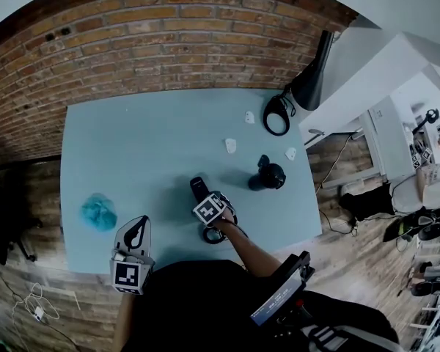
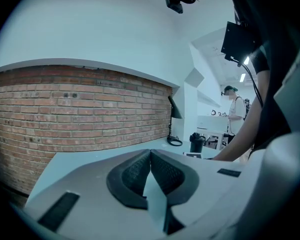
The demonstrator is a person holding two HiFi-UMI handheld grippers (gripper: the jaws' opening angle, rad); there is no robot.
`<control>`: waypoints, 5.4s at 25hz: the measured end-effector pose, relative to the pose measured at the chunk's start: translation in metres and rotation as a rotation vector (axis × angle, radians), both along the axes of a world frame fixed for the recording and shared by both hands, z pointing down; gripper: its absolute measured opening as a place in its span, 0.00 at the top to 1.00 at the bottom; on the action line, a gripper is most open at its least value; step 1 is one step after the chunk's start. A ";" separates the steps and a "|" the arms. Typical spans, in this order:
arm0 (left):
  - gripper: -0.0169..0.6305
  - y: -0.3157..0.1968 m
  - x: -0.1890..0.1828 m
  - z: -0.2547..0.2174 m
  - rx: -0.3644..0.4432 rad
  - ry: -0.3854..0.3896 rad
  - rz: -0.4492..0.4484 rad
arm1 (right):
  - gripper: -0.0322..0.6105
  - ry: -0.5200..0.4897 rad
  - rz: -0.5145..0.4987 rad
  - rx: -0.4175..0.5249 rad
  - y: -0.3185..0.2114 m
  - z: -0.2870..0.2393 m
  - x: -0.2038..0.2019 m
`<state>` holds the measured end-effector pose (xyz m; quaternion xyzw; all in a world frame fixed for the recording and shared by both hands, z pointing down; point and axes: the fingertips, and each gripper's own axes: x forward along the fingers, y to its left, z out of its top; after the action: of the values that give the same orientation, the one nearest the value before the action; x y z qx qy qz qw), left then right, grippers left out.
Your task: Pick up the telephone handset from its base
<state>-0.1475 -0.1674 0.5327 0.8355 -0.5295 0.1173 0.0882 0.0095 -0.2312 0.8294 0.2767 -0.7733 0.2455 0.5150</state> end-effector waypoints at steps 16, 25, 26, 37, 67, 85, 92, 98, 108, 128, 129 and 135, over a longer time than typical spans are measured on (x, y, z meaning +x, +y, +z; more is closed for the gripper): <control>0.95 -0.004 -0.002 0.002 0.021 0.004 0.031 | 0.35 -0.027 0.043 -0.018 0.005 -0.004 0.004; 0.95 -0.006 0.000 0.005 0.014 0.007 0.048 | 0.38 -0.029 0.058 0.017 0.002 -0.015 0.008; 0.95 -0.006 0.001 0.006 0.015 0.008 0.051 | 0.39 -0.035 0.057 0.013 0.004 -0.015 0.008; 0.95 -0.005 0.006 0.009 0.012 0.011 0.070 | 0.49 -0.056 0.084 0.054 0.000 -0.028 0.011; 0.95 -0.006 0.015 0.017 -0.007 0.015 0.121 | 0.55 -0.112 0.173 0.020 0.008 -0.040 0.026; 0.95 -0.005 0.018 0.022 -0.019 0.010 0.138 | 0.57 -0.181 0.256 0.009 0.009 -0.053 0.029; 0.95 -0.007 0.023 0.023 -0.021 0.013 0.152 | 0.57 -0.225 0.290 0.000 0.006 -0.061 0.028; 0.95 -0.009 0.026 0.023 -0.024 0.016 0.154 | 0.57 -0.272 0.332 -0.038 0.005 -0.063 0.027; 0.95 -0.010 0.027 0.027 -0.034 0.013 0.157 | 0.57 -0.347 0.414 -0.052 -0.002 -0.069 0.029; 0.95 -0.009 0.029 0.033 -0.045 0.019 0.164 | 0.57 -0.627 0.655 -0.060 -0.019 -0.101 0.038; 0.95 -0.010 0.030 0.033 -0.044 0.019 0.167 | 0.57 -0.635 0.656 -0.054 -0.019 -0.104 0.038; 0.95 -0.012 0.034 0.033 -0.042 0.019 0.179 | 0.57 -0.688 0.660 0.009 -0.028 -0.123 0.039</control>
<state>-0.1133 -0.1794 0.5654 0.8786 -0.4493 0.1277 0.0998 0.0488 -0.2597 0.7063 0.4124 -0.7708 0.4699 0.1224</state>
